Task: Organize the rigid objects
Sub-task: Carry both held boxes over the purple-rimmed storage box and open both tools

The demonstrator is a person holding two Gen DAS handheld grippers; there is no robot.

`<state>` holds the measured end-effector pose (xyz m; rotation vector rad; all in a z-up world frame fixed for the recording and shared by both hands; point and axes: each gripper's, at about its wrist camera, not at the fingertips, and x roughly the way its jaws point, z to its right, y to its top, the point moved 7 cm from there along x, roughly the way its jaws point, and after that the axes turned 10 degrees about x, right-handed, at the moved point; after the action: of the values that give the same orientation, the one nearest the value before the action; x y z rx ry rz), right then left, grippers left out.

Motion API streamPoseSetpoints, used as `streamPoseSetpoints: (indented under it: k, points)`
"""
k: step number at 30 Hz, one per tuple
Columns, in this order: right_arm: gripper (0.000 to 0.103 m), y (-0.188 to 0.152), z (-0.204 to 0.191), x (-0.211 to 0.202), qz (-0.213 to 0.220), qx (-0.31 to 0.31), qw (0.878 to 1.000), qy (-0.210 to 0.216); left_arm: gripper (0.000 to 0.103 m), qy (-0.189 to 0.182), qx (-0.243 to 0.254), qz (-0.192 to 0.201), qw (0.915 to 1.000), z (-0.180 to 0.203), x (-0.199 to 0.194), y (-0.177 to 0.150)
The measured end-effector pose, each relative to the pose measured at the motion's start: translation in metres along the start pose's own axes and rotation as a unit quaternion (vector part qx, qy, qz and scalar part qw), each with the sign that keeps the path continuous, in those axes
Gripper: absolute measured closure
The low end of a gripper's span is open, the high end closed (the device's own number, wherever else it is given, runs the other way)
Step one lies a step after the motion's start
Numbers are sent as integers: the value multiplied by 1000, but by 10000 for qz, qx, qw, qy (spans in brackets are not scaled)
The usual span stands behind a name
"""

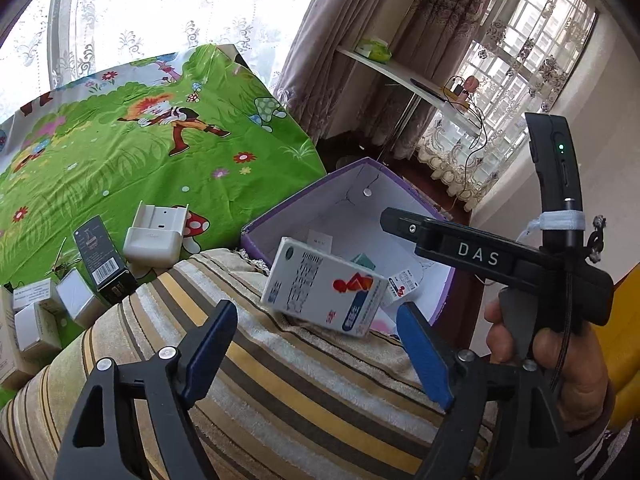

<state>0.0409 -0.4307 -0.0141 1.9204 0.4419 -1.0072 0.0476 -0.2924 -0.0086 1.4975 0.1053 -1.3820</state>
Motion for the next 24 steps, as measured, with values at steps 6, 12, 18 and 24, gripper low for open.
streamPoseSetpoints:
  k: [6,12,18,24]
  points:
    - [16,2,0,-3,53,-3,10000,-7,19,-184,-236,272,9992,-6,-10,1]
    - [16,1,-10,-5,77,-148,9999,-6,19,-216,-242,544,9980,-9,-21,4]
    - [15,-2,-23,-6,89,-343,9994,-9,19,7,-434,761,9962,-30,-39,6]
    - [15,-6,-42,-8,88,-550,9984,34,19,384,-685,1033,9915,-60,-62,3]
